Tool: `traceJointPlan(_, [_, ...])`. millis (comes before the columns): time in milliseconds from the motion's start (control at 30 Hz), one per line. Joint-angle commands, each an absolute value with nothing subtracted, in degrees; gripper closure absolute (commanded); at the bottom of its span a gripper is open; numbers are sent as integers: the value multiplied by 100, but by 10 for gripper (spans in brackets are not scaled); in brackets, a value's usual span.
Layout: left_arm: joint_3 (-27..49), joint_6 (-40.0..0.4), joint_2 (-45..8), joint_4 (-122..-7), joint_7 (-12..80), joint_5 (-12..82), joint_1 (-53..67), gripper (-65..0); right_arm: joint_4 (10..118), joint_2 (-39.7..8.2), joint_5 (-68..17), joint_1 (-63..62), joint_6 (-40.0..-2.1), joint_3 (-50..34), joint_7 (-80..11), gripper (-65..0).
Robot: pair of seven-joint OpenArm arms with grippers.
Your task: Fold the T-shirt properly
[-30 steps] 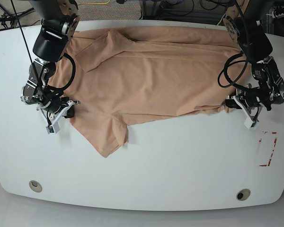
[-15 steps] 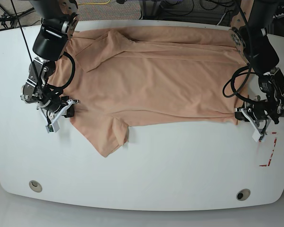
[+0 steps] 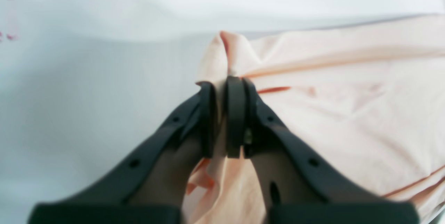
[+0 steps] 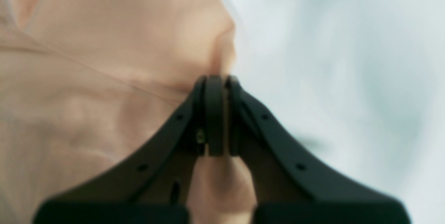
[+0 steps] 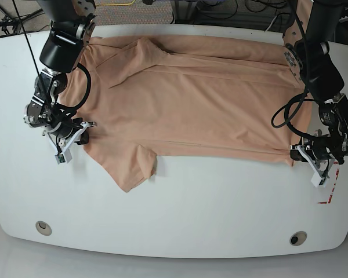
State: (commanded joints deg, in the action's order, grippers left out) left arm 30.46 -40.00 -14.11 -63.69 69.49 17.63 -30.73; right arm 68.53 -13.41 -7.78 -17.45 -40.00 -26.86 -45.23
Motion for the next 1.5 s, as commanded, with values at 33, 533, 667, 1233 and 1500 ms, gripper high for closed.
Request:
traceJointPlan(33, [3046,-4000,-1411,-6369,6949,1763,-3081,-51,6879,-1341,-778,-1754,-4000,-2686,-4523,0])
traceJointPlan(533, [3046,-4000,-1569,-6396,6668,1657,-3284,-374,6914,-1385,-778,-1727,-4000,-2686,-4532,0])
traceJointPlan(667, [3046,-4000,-1736,-6360,6343,1376,-3451,-374,6914,-1385,-778,-1631,-4000,-2686,-4541,0])
traceJointPlan(1233, [3046,-4000,-1780,-5332,5684,1279,-3187,-374,6914,-1349,-778,-1622,-4000,-2686,-4541,0])
traceJointPlan(1500, [3046,-4000,-1807,-4505,5182,1279,-3178,-374,6914,-1358,-778,-1631,-4000,-2677,-4541,0])
